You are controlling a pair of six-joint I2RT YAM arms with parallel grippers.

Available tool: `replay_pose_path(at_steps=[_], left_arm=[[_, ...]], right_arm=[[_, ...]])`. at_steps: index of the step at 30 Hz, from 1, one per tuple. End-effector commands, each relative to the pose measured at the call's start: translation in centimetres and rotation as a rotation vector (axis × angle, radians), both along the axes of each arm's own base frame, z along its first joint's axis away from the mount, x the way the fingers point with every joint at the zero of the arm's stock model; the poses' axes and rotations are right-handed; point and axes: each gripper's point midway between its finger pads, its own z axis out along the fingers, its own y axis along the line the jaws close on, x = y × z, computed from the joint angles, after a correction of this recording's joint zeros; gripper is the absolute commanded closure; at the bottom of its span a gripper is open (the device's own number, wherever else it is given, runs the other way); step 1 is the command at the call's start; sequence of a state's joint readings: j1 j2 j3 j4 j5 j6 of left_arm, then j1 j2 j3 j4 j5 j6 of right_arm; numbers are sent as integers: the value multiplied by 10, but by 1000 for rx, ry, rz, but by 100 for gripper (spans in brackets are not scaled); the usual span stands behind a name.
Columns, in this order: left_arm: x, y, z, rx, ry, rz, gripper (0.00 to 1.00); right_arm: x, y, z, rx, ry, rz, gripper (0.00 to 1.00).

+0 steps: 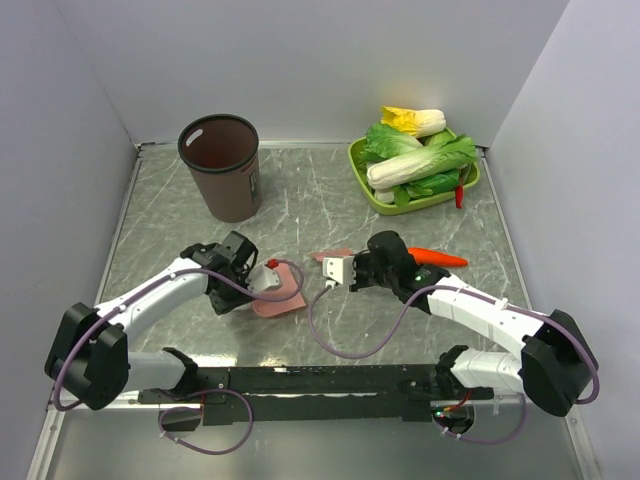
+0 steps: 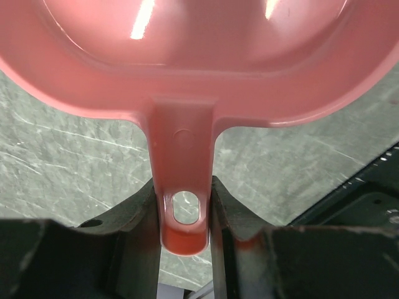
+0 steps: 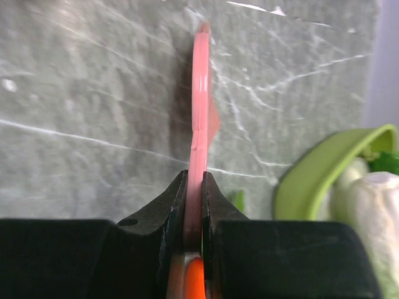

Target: Sweep away the paper scraps from the table

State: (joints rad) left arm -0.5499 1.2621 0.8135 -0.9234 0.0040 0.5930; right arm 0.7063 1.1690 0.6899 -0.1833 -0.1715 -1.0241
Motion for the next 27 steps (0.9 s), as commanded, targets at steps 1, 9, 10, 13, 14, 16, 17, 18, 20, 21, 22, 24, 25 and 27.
replay_pose_path(at_steps=[1, 9, 10, 13, 14, 16, 17, 18, 20, 21, 22, 24, 25, 27], left_arm=[[17, 0, -7, 15, -67, -7, 99], [25, 0, -23, 28, -57, 10, 99], [25, 0, -23, 31, -57, 12, 99], [25, 0, -24, 29, -52, 13, 96], [25, 0, -24, 30, -49, 11, 93], [23, 0, -25, 32, -39, 11, 82], [22, 0, -25, 32, -34, 11, 78], [22, 0, -25, 31, -35, 9, 76], [20, 2, -24, 34, -29, 9, 65], [19, 3, -25, 37, -25, 6, 61], [18, 4, -23, 38, -18, 8, 52], [18, 4, -20, 35, -16, 10, 44], [16, 5, -18, 38, -12, 12, 39], [16, 5, -14, 31, -17, 19, 36]], right_arm=[[34, 6, 31, 9, -249, -12, 100], [11, 3, -11, -82, -98, 73, 91], [6, 4, -13, -80, -72, 81, 90], [-9, 2, -21, -83, 23, 98, 86], [-13, 1, -23, -83, 47, 97, 85], [-25, -4, -30, -109, 107, 107, 80], [-28, -6, -32, -111, 135, 104, 78], [-31, -5, -31, -113, 157, 109, 71], [-44, -10, -36, -134, 237, 110, 62], [-49, -12, -39, -140, 267, 107, 52], [-56, -16, -40, -150, 300, 105, 47], [-63, -16, -35, -123, 327, 102, 37], [-68, -18, -34, -124, 346, 100, 35], [-70, -18, -28, -105, 359, 76, 31]])
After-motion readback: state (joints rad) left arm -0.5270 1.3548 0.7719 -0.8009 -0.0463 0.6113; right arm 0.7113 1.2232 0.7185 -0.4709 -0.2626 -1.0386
